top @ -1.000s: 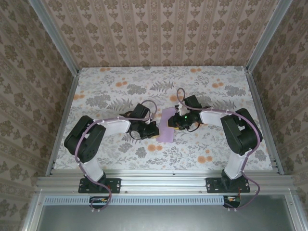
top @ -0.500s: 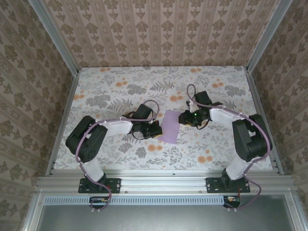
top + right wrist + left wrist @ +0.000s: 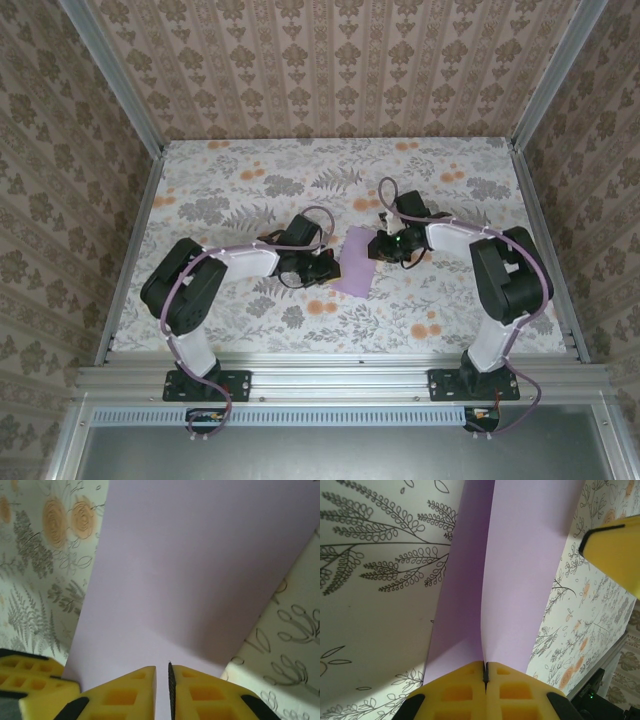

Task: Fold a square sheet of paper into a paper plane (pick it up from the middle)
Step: Fold the triangle a second time at the center of the table.

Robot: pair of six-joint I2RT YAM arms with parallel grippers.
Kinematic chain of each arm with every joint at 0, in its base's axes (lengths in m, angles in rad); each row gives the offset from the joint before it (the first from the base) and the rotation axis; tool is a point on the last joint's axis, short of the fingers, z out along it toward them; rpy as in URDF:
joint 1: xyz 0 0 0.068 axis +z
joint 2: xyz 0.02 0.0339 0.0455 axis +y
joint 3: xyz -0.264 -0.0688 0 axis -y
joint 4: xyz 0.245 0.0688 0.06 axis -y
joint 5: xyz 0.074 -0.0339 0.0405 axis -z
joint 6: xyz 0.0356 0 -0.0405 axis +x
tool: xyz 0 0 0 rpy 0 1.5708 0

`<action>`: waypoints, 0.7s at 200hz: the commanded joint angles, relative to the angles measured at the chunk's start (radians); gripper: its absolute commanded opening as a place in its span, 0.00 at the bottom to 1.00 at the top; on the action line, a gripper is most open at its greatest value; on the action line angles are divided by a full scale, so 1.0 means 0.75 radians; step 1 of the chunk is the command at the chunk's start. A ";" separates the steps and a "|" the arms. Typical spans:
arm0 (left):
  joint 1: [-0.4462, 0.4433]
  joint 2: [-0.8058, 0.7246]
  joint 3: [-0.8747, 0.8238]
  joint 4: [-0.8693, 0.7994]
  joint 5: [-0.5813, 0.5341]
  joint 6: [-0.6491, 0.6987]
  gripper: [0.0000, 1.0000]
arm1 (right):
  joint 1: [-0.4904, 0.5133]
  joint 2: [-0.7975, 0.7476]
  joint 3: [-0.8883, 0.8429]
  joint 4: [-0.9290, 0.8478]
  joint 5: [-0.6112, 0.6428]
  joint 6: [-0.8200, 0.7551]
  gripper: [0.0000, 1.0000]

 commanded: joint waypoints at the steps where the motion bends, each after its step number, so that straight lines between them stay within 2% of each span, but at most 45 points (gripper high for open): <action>1: -0.009 0.013 0.034 -0.015 0.003 -0.004 0.02 | 0.006 0.050 0.057 0.001 0.034 -0.033 0.17; 60: -0.010 0.019 0.079 -0.035 0.013 0.005 0.02 | 0.026 0.146 0.094 -0.068 0.085 -0.079 0.13; 140: -0.025 0.080 0.172 -0.065 0.050 0.026 0.02 | 0.043 0.156 0.109 -0.091 0.110 -0.103 0.11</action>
